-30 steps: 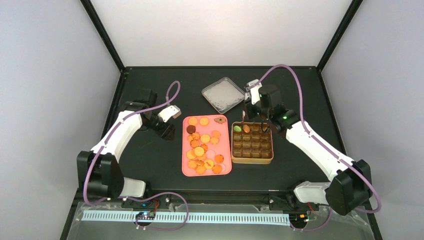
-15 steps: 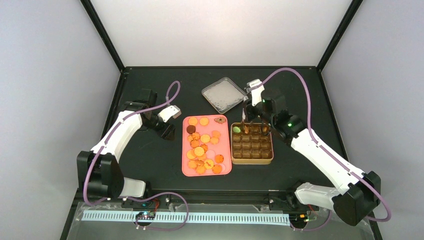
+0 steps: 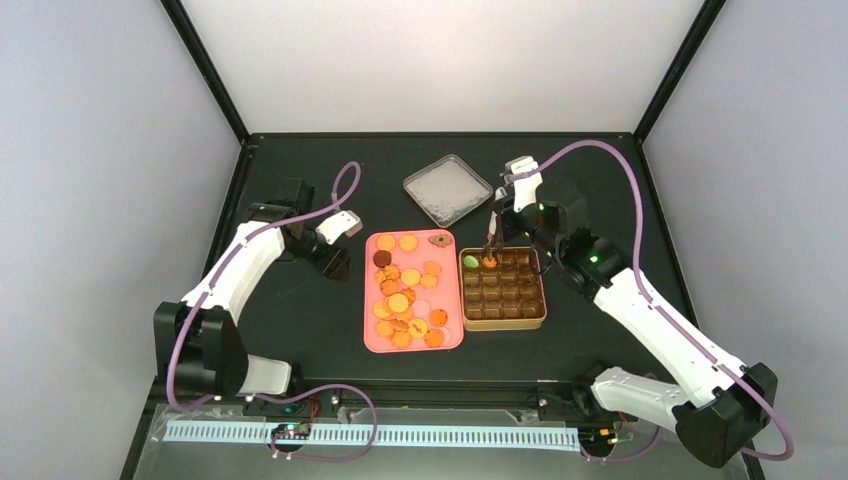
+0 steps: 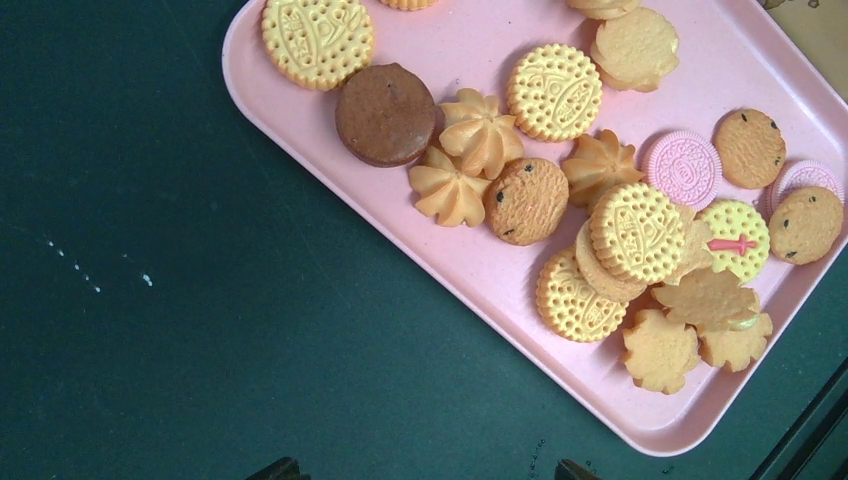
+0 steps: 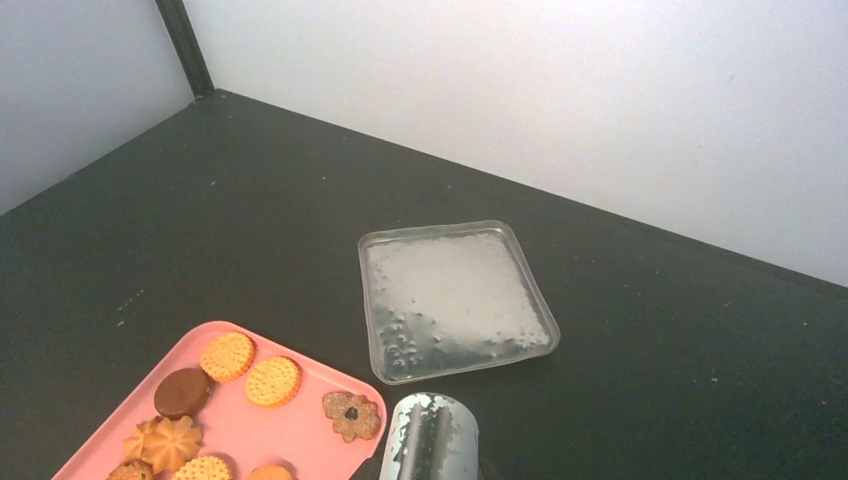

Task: Pack the cookies
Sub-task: Place the fake cookies in the empty pocket of the box, then pass from the right arm to the left

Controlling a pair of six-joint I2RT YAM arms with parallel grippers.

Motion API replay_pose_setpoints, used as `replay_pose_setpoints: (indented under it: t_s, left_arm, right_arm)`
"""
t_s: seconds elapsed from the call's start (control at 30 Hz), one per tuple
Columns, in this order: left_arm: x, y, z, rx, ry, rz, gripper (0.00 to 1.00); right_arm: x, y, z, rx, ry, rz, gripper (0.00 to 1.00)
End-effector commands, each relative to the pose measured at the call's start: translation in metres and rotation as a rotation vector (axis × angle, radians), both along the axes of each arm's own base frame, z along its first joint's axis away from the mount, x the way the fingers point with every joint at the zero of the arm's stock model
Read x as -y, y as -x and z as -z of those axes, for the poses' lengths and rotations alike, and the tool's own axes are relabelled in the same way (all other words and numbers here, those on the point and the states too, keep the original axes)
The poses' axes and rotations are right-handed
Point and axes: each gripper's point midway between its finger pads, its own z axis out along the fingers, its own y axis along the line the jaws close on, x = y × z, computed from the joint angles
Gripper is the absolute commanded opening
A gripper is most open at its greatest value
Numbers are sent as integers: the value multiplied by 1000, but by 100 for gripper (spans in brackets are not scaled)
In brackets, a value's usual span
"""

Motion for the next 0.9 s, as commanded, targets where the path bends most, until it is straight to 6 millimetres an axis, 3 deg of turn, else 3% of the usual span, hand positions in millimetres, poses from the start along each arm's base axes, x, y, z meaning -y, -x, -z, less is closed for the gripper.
replay_pose_setpoints:
  t_s: [0.0, 0.2, 0.37, 0.53, 0.87]
  left_arm:
    - [1, -4, -8, 17, 19, -5, 67]
    - [1, -3, -9, 18, 18, -2, 67]
    - [1, -3, -9, 17, 19, -4, 67]
    - [1, -3, -10, 20, 18, -4, 67]
    - [5, 1, -7, 3, 39, 7, 67]
  right_arm:
    - [-2, 5, -23, 37, -47, -17, 16]
    - [-21, 21, -37, 25, -147, -133, 16]
    - [-50, 36, -39, 2, -191, -224, 16]
    - [-88, 45, -22, -30, -173, -285, 14]
    - [-137, 48, 21, -90, -124, -336, 11]
